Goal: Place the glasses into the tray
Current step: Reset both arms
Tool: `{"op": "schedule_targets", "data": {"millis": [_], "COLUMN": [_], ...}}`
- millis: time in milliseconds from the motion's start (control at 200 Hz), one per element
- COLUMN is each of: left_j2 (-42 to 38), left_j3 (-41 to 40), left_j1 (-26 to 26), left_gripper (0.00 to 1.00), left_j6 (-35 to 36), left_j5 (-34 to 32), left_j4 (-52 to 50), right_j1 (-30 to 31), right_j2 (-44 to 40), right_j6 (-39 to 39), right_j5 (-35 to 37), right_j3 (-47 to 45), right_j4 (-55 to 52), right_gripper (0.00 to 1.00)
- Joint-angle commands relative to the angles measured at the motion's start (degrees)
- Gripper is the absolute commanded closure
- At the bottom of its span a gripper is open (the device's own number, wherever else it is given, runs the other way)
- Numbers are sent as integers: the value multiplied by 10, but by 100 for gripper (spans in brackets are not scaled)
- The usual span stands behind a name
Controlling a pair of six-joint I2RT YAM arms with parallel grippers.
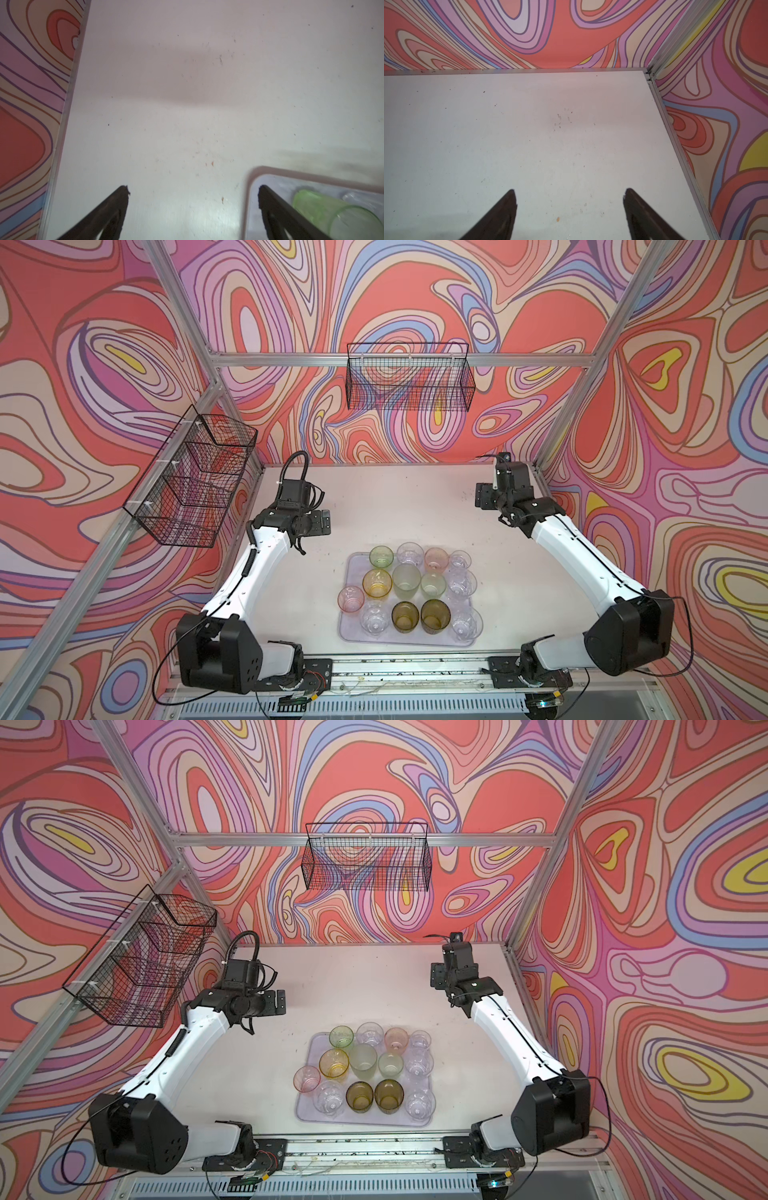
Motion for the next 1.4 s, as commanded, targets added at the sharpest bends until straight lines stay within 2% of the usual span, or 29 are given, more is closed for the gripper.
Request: {"op": "schedule_targets", "data": {"millis": [0, 70, 135, 200, 346, 391, 446, 516, 731, 856, 926, 972, 1012, 1232, 1397], "left_j2": [8, 4, 10, 25, 58, 52, 54, 63, 109, 108, 107, 110, 108, 105, 103], "left_j3": [-88, -155, -204, -243, -319, -318, -352, -363, -454, -424, -419, -420, -420, -430, -415], "left_j1": [23, 29, 39, 48, 48, 48, 48, 48, 48, 48, 48, 47, 47, 47, 47], "left_gripper": [0, 0, 0, 0, 0, 0, 0, 0, 0, 0, 0, 0, 0, 0, 0], "left_j6": [76, 88, 85, 83, 81, 78, 82, 85, 80, 68, 72, 72, 72, 71, 87], "left_j5": [21, 1, 11, 27, 16, 17, 31, 33, 34, 2, 4, 3, 4, 1, 42], "left_j4": [212, 321, 400, 473, 625, 622, 697, 707, 925, 865, 854, 860, 858, 873, 840], "right_j1": [-15, -22, -35, -50, -66, -67, -68, -67, -68, -101, -133, -135, -135, -135, -135], "right_j2": [-13, -23, -25, -13, 20, 31, 49, 74, 144, 148, 185, 168, 179, 173, 174], "right_j6": [-38, -62, -69, -69, -75, -77, -76, -76, -105, -74, -54, -51, -52, -53, -53], "right_j5": [38, 45, 30, 7, -20, -21, -27, -37, -49, -85, -139, -140, -138, -135, -134], "right_j3": [-55, -106, -144, -169, -231, -257, -284, -313, -411, -421, -431, -424, -428, -430, -430], "right_j4": [123, 191, 243, 275, 370, 416, 462, 526, 759, 774, 830, 778, 809, 804, 807], "right_gripper": [2, 2, 2, 2, 2, 2, 2, 2, 2, 2, 2, 2, 2, 2, 2]}}
